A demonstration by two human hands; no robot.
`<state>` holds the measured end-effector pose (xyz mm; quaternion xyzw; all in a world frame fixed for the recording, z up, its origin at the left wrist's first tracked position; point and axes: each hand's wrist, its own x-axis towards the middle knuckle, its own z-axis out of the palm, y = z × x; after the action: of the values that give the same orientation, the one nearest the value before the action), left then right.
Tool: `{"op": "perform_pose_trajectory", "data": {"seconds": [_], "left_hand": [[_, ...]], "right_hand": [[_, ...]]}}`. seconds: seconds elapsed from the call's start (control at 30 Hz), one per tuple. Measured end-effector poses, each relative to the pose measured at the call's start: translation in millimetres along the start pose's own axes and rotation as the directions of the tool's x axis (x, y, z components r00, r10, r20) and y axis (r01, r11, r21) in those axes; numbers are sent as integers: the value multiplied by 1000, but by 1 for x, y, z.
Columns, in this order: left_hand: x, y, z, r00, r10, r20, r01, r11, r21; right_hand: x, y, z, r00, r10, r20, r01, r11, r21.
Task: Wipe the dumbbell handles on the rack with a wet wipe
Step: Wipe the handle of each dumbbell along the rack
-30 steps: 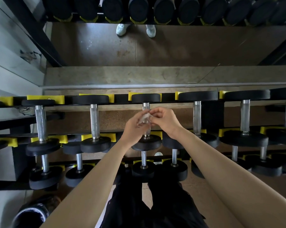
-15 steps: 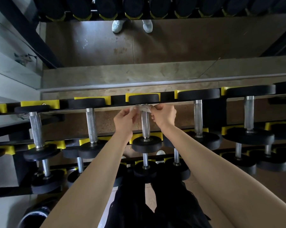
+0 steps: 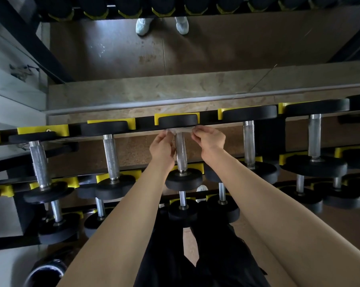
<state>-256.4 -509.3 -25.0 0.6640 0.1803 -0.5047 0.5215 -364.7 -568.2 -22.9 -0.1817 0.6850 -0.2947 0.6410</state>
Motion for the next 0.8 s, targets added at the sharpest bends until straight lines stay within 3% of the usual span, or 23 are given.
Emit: {"op": "perform_pose_trajectory", "data": {"seconds": [0.13,0.27,0.43,0.57,0.7,0.8], "left_hand": [[0,-12,-3,989,147,30,-149,985,88],[8,-9,-3,984,179,-21,-175,976,133],[27,-1,8,993,80,-87,-68,988,136],[28,2,16,998,-29,-49,32,997,69],[24,1,5,1000,-11,-2,11,991,134],[25,-2,-7,992,113,64,-127,951,281]], "right_hand": [[5,10,3,992,-84,-91,78,994,-72],[5,20,16,984,-161,-74,139,960,-243],[0,28,25,959,-281,-37,253,905,-342],[-1,28,22,917,-400,-4,360,829,-428],[5,27,25,925,-380,-20,325,816,-477],[12,22,24,945,-325,-42,263,828,-495]]}}
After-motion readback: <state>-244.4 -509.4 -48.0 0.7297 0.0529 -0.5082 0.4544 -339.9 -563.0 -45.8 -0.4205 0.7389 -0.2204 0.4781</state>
